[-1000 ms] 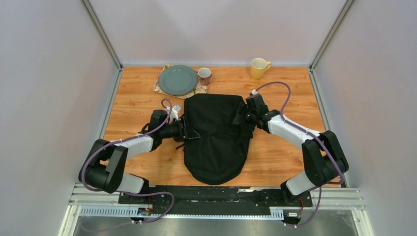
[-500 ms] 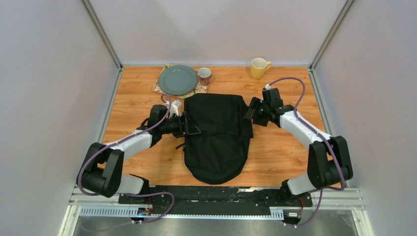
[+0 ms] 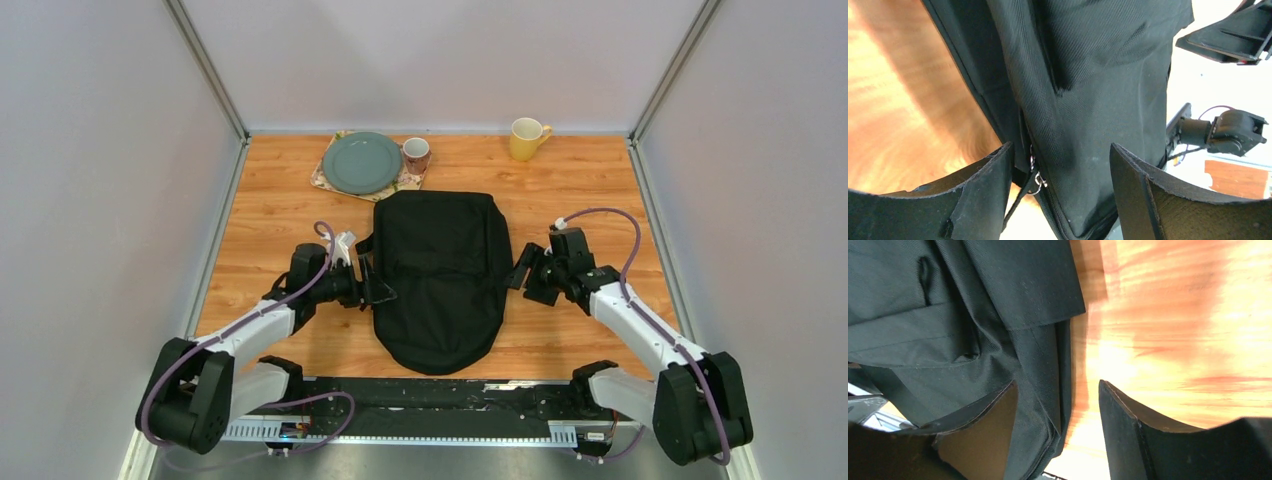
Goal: Pack the student bag
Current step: Adjust the student bag at the center of the board.
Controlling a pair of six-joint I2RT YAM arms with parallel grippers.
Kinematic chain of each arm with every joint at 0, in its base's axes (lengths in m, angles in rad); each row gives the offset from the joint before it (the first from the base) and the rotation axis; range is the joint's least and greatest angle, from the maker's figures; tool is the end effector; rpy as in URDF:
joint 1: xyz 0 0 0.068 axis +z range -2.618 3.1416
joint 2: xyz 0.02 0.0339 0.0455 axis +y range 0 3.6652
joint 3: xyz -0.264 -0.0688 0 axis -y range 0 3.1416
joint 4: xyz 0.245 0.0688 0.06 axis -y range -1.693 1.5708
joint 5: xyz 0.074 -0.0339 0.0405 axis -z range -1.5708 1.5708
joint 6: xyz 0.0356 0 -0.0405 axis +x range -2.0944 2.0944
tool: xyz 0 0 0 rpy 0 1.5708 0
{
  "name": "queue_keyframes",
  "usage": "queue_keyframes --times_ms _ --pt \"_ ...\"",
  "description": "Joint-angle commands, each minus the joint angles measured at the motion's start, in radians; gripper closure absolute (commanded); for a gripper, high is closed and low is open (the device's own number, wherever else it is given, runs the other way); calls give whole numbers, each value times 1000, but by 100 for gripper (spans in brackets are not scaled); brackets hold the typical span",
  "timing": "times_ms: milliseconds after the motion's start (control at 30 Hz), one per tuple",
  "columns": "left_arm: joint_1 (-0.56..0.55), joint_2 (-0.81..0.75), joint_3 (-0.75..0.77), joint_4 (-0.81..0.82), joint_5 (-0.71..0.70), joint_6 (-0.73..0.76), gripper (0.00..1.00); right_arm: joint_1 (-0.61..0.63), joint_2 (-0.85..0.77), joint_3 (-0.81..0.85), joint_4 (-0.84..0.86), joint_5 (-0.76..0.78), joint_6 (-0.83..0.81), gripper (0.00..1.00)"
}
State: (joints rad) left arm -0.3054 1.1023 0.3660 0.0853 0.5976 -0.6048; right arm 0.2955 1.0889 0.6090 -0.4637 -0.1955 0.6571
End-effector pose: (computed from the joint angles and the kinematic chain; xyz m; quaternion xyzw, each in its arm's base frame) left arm 0.1894 -0.0807 0.1663 0.0015 0.8663 -0.4234 0.2651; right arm 0.1956 0.0668 0.1994 0.1406 0.9367 0.2233 0.2303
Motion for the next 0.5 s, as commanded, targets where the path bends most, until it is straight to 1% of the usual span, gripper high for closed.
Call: queue_keyframes --times_ms 0,67,167,200,233,267,300,333,367,400,467 --pt "-35 30 -47 211 111 -122 24 2 58 -6 134 -102 61 37" --pt "-52 42 -38 197 105 -110 25 4 103 32 146 -125 53 37" --pt "-58 51 -1 144 88 -44 24 2 189 81 171 -143 30 37" --pt "-57 63 64 43 52 36 24 2 207 99 186 -165 1 37" --pt "-57 74 103 -13 41 72 24 1 248 124 192 -194 -17 37" --pt "-55 86 147 -69 33 107 24 -1 265 186 174 -187 -36 38" --pt "-57 109 231 -185 10 172 24 -1 278 211 153 -165 -51 38" --pt "-55 113 264 -235 -30 187 23 -12 299 233 108 -135 -65 38" --pt "-55 113 289 -274 -132 192 23 -18 305 259 80 -127 -68 38" --pt "-52 102 315 -333 -169 206 23 -25 305 287 60 -114 -73 38" --pt "-32 81 324 -377 -252 220 22 -25 269 294 2 -17 -76 38"
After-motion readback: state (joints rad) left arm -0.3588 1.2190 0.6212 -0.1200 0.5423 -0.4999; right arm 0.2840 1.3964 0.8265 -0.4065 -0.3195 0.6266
